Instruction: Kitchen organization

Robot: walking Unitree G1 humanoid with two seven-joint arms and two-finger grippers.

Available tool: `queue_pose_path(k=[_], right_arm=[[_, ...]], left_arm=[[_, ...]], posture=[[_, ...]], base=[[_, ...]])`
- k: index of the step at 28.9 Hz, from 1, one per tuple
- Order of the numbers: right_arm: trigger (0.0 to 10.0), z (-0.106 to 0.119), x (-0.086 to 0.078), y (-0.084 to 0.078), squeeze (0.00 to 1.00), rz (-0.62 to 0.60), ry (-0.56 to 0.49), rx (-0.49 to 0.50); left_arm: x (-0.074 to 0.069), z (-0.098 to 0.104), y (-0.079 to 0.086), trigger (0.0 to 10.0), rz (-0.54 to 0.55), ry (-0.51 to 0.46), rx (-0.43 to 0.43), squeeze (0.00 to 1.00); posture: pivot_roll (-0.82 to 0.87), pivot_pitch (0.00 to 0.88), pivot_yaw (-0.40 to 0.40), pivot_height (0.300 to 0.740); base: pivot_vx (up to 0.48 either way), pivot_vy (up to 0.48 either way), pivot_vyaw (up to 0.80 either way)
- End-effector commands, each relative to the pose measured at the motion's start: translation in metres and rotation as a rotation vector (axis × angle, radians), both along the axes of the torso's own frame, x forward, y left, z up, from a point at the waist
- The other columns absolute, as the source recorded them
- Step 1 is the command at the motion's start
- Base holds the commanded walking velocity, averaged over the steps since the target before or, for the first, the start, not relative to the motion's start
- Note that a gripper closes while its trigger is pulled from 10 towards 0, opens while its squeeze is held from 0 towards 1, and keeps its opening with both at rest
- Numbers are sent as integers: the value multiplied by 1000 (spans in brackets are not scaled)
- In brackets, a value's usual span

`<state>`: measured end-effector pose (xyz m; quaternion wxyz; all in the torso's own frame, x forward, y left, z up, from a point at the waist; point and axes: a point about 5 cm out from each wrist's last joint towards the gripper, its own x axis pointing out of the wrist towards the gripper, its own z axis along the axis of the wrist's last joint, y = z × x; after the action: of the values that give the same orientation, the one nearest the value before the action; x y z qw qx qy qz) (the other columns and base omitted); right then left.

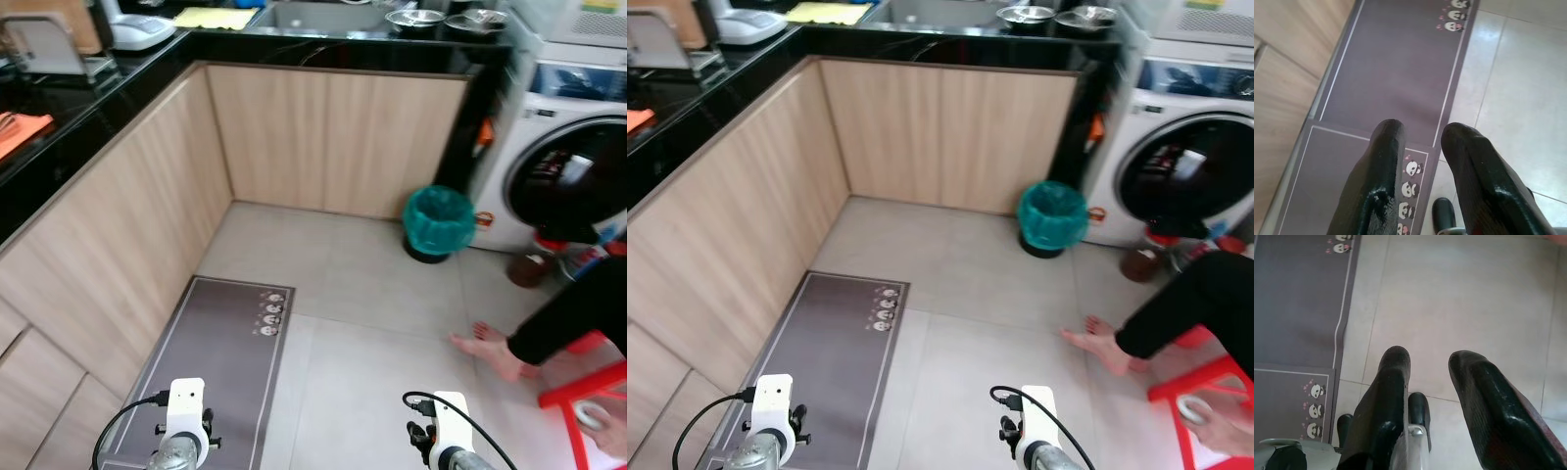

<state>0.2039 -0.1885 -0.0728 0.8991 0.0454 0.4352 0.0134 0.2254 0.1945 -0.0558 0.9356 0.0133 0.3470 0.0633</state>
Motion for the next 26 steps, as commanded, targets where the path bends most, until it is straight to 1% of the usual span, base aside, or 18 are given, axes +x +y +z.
queue_pose_path(k=[1,21,26], right_arm=[[10000,0,0,1,0,-12,-2,10],[10000,0,0,2,0,4,-2,13],[10000,0,1,1,0,4,-7,14]], left_arm=[[-2,-1,1,10000,-4,8,9,0],[-3,-2,3,10000,2,9,5,0],[-4,-2,3,10000,-2,15,4,0]], posture=[[-59,0,26,740],[-61,0,27,740],[-58,0,24,740]], base=[[0,0,-738],[0,0,-705],[0,0,0]])
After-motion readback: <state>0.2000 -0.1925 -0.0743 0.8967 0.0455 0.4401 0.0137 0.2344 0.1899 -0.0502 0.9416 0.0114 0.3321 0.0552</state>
